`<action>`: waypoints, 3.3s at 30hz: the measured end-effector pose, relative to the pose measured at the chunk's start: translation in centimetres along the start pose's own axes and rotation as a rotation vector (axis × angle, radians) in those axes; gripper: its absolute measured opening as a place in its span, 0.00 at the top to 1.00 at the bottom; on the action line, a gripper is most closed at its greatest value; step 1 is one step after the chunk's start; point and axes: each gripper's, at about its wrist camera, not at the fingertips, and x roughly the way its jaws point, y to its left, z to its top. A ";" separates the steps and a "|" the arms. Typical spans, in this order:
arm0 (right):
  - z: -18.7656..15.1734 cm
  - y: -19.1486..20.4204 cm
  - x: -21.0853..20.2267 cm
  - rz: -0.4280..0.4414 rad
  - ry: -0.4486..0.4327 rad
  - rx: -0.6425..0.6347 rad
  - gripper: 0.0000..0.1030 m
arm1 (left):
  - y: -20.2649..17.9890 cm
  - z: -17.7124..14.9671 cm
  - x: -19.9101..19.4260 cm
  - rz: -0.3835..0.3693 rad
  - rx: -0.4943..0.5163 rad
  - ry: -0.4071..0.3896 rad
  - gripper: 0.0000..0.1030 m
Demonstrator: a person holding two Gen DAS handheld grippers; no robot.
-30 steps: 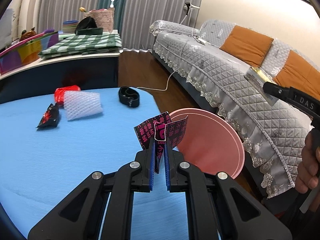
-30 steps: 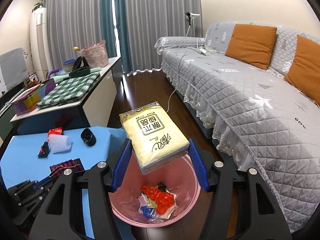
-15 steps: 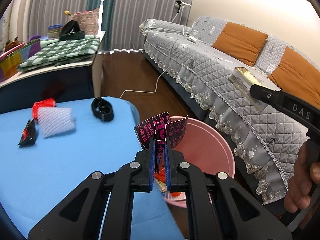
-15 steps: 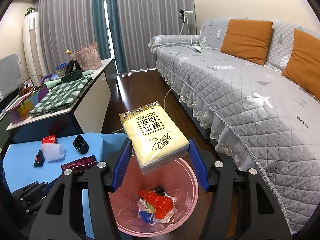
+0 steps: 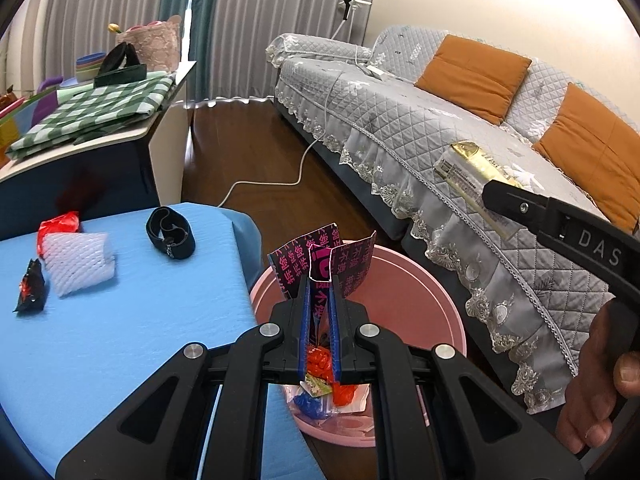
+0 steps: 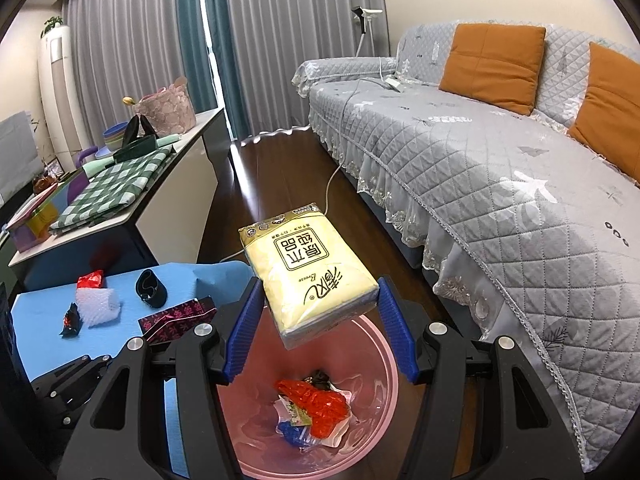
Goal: Collect trash
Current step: 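Open the left tool over the bin while the right tool releases the tissue pack, then move both open tools back to the black snack wrapper and black elastic band, then close the left tool on the black snack wrapper while the right tool grasps the black elastic band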
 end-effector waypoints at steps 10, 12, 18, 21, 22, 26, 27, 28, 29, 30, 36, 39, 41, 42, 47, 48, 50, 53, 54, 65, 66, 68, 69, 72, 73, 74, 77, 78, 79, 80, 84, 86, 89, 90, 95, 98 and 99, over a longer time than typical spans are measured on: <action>-0.1 0.0 0.5 0.022 0.015 0.018 0.32 | 1.1 -0.3 -0.3 0.003 -0.037 0.030 0.83; -0.1 0.1 0.4 0.024 0.016 0.021 0.32 | 1.5 -0.5 -1.1 0.010 -0.036 0.026 0.83; -0.2 1.6 -0.4 0.043 0.005 -0.008 0.32 | 3.6 -1.0 -3.9 0.038 -0.059 -0.001 0.83; -0.5 2.8 -0.9 0.056 -0.002 -0.037 0.32 | 5.1 -1.2 -5.5 0.053 -0.081 -0.017 0.83; -0.7 3.3 -1.2 0.064 -0.004 -0.043 0.32 | 5.6 -1.3 -6.1 0.059 -0.088 -0.025 0.83; -1.2 4.6 -1.9 0.107 0.004 -0.036 0.33 | 8.6 -2.0 -8.2 0.087 -0.128 -0.048 0.83; -1.3 4.9 -2.1 0.117 0.006 -0.032 0.33 | 9.6 -2.4 -8.7 0.096 -0.144 -0.054 0.83; -1.5 5.4 -2.3 0.130 0.008 -0.029 0.33 | 10.6 -2.7 -9.1 0.106 -0.161 -0.058 0.83; -1.6 5.8 -2.4 0.138 0.008 -0.030 0.34 | 11.2 -3.0 -9.2 0.114 -0.172 -0.059 0.83; -1.7 6.2 -2.4 0.144 0.007 -0.034 0.34 | 12.2 -3.4 -9.5 0.126 -0.186 -0.060 0.83; -2.7 8.9 -2.5 0.165 0.006 -0.101 0.37 | 17.3 -4.9 -10.0 0.202 -0.285 -0.065 0.83; -3.2 10.3 -1.8 0.167 0.017 -0.125 0.38 | 19.4 -5.0 -10.1 0.240 -0.314 -0.078 0.83; -3.2 10.8 -1.4 0.177 0.027 -0.124 0.38 | 20.8 -5.1 -10.1 0.258 -0.348 -0.081 0.83; -3.3 11.2 -1.1 0.184 0.032 -0.121 0.38 | 21.8 -5.2 -9.9 0.266 -0.375 -0.082 0.83; -3.4 13.0 1.1 0.223 0.070 -0.100 0.39 | 24.9 -5.6 -9.1 0.288 -0.454 -0.080 0.83; -3.4 13.4 1.4 0.227 0.074 -0.098 0.39 | 25.2 -5.6 -8.9 0.289 -0.463 -0.079 0.83; -3.6 14.2 2.3 0.235 0.086 -0.099 0.39 | 25.8 -5.8 -8.6 0.288 -0.478 -0.076 0.83; -3.9 15.4 3.9 0.249 0.107 -0.097 0.39 | 26.6 -5.6 -7.9 0.277 -0.497 -0.070 0.83; -3.9 15.7 4.2 0.251 0.111 -0.095 0.39 | 26.8 -5.6 -7.6 0.272 -0.505 -0.067 0.83; -3.6 17.5 8.5 0.262 0.151 -0.077 0.39 | 28.0 -4.7 -5.9 0.291 -0.538 -0.072 0.55; -3.5 17.6 8.8 0.262 0.154 -0.074 0.39 | 28.1 -4.5 -5.7 0.297 -0.535 -0.070 0.54; -3.4 17.8 9.5 0.265 0.161 -0.071 0.38 | 28.3 -4.3 -5.3 0.304 -0.530 -0.066 0.50; -3.4 17.9 9.8 0.265 0.164 -0.074 0.38 | 28.4 -4.2 -5.0 0.309 -0.528 -0.062 0.48; -3.3 18.3 11.0 0.261 0.178 -0.088 0.38 | 28.7 -3.9 -4.6 0.320 -0.527 -0.058 0.39; -3.2 18.4 11.3 0.262 0.183 -0.088 0.38 | 28.8 -3.8 -4.4 0.320 -0.527 -0.056 0.38; -3.2 18.5 11.6 0.264 0.190 -0.088 0.37 | 28.8 -3.6 -4.4 0.319 -0.525 -0.054 0.37; -3.0 19.0 12.6 0.265 0.208 -0.100 0.35 | 29.0 -3.1 -3.9 0.323 -0.514 -0.046 0.30; -3.0 19.3 13.0 0.264 0.216 -0.111 0.35 | 29.1 -2.9 -3.7 0.325 -0.513 -0.040 0.30; -3.1 19.5 13.2 0.264 0.219 -0.117 0.35 | 29.2 -2.8 -3.5 0.325 -0.514 -0.034 0.29; -3.1 19.7 13.6 0.264 0.225 -0.125 0.34 | 29.3 -2.7 -3.1 0.326 -0.517 -0.019 0.29; -3.3 20.6 15.0 0.266 0.265 -0.143 0.34 | 29.4 -2.9 -2.2 0.346 -0.522 0.031 0.29; -3.5 20.9 15.6 0.259 0.279 -0.163 0.34 | 29.0 -2.7 -1.9 0.362 -0.497 0.051 0.29; -3.6 21.0 16.2 0.253 0.297 -0.160 0.34 | 28.6 -2.5 -1.6 0.382 -0.474 0.068 0.29; -3.7 21.0 16.3 0.250 0.303 -0.156 0.34 | 28.4 -2.5 -1.5 0.386 -0.466 0.074 0.29; -4.0 21.9 16.1 0.253 0.307 -0.196 0.56 | 28.1 -2.5 -1.6 0.373 -0.446 0.082 0.41; -4.3 22.1 15.9 0.255 0.307 -0.221 0.73 | 27.8 -2.5 -2.0 0.352 -0.425 0.079 0.51; -4.3 22.1 15.8 0.262 0.310 -0.222 0.77 | 27.6 -2.5 -2.1 0.349 -0.417 0.080 0.52</action>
